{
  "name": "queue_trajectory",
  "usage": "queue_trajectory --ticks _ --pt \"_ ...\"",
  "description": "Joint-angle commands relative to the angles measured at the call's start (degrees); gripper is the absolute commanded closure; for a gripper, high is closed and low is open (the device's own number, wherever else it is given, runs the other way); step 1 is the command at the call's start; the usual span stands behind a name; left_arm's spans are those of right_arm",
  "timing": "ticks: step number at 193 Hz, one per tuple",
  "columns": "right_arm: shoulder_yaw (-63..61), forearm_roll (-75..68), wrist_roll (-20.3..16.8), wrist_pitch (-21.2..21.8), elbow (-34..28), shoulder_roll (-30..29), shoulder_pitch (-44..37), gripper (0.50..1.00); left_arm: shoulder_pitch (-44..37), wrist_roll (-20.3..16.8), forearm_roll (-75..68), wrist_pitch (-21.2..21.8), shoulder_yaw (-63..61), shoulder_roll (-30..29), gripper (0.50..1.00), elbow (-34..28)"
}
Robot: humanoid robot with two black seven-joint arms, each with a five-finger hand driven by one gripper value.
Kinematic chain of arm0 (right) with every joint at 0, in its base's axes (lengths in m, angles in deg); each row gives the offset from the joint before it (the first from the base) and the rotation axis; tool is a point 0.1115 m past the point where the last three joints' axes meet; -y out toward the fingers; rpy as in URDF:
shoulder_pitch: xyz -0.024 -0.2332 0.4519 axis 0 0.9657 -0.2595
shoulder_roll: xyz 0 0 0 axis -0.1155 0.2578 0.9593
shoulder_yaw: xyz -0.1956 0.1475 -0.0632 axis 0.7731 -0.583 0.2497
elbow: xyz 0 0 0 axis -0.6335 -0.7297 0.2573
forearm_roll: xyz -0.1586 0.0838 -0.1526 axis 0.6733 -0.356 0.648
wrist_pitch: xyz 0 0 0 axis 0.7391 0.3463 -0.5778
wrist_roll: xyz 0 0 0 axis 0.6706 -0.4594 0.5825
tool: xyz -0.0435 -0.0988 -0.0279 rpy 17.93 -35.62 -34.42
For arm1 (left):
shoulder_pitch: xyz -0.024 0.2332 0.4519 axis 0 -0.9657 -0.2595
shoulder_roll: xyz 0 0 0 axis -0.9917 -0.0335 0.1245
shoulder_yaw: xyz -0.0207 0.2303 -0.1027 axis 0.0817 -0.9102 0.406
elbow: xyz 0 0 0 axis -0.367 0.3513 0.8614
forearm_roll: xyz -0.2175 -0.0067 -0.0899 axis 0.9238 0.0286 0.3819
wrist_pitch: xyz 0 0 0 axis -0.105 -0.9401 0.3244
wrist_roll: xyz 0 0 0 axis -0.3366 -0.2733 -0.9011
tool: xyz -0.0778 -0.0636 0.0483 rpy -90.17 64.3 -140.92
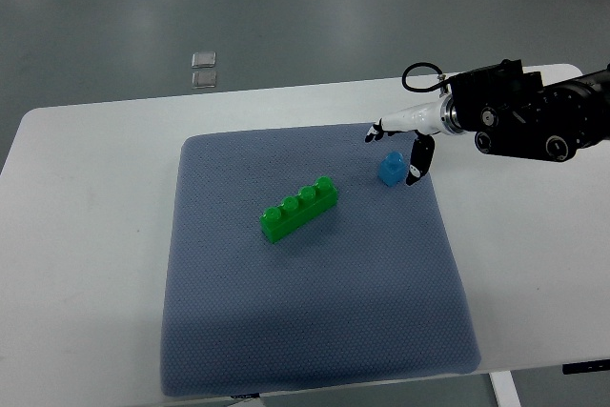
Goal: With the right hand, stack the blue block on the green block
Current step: 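Lower the right hand down over the small blue block, then close the right hand fingers around the blue block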
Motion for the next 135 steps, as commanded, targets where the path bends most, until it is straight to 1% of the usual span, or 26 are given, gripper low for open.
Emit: queue_trajectory --ticks 1,26,41,47,58,92,114,135 --pt "0.1 0.1 0.0 -0.6 0.6 -0.1 0.5 0.581 0.0 0.0 0.0 0.1 0.0 0.0 0.500 0.0" --pt "0.0 1.7 0.1 -1.1 0.6 -0.9 1.3 0.587 0.0 0.0 0.0 0.0 0.0 0.0 0.500 0.0" --pt "0.0 3.6 0.4 -1.9 0.6 -1.9 1.6 0.601 0.0 0.0 0.0 0.0 0.0 0.0 0.500 0.0" --pt "0.0 4.4 0.5 -2.3 0.6 -2.0 1.7 0.625 0.0 0.0 0.0 0.1 0.0 0.0 0.500 0.0" --pt "0.0 4.5 0.6 -2.7 0.6 -2.0 1.8 0.644 0.0 0.0 0.0 0.0 0.0 0.0 0.500 0.0" --pt "0.1 4.7 0.6 -3.4 0.6 -2.1 2.0 0.671 0.0 0.0 0.0 0.1 0.0 0.0 0.500 0.0" --pt "0.1 6.6 0.7 -3.6 0.6 -2.2 2.0 0.699 0.0 0.0 0.0 0.0 0.0 0.0 0.500 0.0" --pt "0.1 7.8 0.7 -4.2 0.6 -2.2 2.0 0.703 0.0 0.0 0.0 0.0 0.0 0.0 0.500 0.0"
